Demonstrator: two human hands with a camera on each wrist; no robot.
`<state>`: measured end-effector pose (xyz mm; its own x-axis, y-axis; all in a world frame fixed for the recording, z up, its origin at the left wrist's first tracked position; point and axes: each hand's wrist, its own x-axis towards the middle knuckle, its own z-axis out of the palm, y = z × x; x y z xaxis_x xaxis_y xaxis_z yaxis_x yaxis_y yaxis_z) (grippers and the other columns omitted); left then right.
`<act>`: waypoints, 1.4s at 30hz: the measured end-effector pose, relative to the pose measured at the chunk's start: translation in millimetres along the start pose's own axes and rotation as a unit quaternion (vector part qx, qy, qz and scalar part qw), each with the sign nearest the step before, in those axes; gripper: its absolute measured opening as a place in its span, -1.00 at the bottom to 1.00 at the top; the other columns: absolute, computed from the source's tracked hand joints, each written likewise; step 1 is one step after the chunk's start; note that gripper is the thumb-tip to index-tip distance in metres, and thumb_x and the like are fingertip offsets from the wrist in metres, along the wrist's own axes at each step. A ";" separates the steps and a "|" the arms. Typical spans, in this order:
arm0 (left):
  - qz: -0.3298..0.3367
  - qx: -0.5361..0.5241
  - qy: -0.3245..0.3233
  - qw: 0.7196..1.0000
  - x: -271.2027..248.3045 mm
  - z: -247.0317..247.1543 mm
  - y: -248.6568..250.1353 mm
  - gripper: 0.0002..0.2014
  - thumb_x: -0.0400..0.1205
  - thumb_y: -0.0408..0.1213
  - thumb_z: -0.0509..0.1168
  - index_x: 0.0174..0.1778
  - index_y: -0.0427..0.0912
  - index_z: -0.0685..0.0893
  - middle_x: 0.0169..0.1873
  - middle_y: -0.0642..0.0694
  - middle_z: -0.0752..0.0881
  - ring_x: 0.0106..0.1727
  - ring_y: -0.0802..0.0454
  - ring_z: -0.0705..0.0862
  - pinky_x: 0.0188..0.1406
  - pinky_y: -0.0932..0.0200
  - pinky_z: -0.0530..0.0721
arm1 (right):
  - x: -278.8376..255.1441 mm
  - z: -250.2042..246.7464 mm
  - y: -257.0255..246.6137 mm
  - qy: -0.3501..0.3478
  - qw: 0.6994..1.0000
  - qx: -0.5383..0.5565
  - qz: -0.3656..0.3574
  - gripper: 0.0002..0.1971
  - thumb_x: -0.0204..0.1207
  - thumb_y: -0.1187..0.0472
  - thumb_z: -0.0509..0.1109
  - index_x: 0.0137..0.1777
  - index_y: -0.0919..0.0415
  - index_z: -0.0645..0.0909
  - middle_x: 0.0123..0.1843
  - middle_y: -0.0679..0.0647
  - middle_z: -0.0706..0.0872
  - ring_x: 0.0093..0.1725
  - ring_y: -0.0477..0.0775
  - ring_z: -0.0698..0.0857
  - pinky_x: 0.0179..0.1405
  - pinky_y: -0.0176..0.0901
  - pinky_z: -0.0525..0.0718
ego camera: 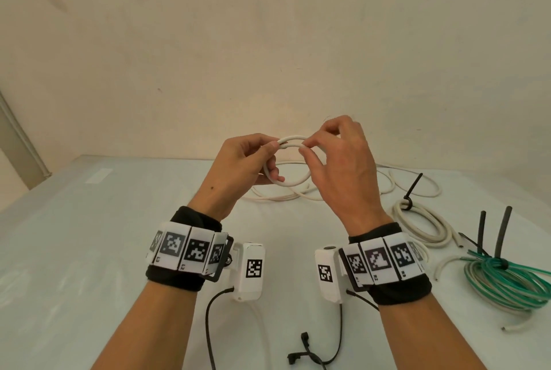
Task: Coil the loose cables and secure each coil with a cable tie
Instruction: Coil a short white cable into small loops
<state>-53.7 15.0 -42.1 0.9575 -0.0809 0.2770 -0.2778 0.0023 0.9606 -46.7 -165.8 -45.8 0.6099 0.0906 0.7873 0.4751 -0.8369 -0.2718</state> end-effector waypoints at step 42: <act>-0.070 -0.171 -0.037 0.982 0.7 12.0 -0.2 -0.68 0.75 -0.36 0.13 -0.01 -0.42 0.77 -0.33 -0.19 0.59 -0.36 -0.01 0.51 -0.07 0.02 0.74 | 2.8 -6.0 5.1 -0.116 0.879 0.426 0.181 -0.79 0.70 0.29 0.45 0.21 0.09 0.86 -0.12 -0.11 0.87 -0.20 -0.05 0.70 0.25 0.21 0.78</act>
<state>-54.0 2.9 -42.3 0.9727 -0.1759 0.1513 -0.0891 0.3187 0.9436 -46.4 -173.1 -41.7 0.8851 0.0922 0.4561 0.4649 -0.1353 -0.8749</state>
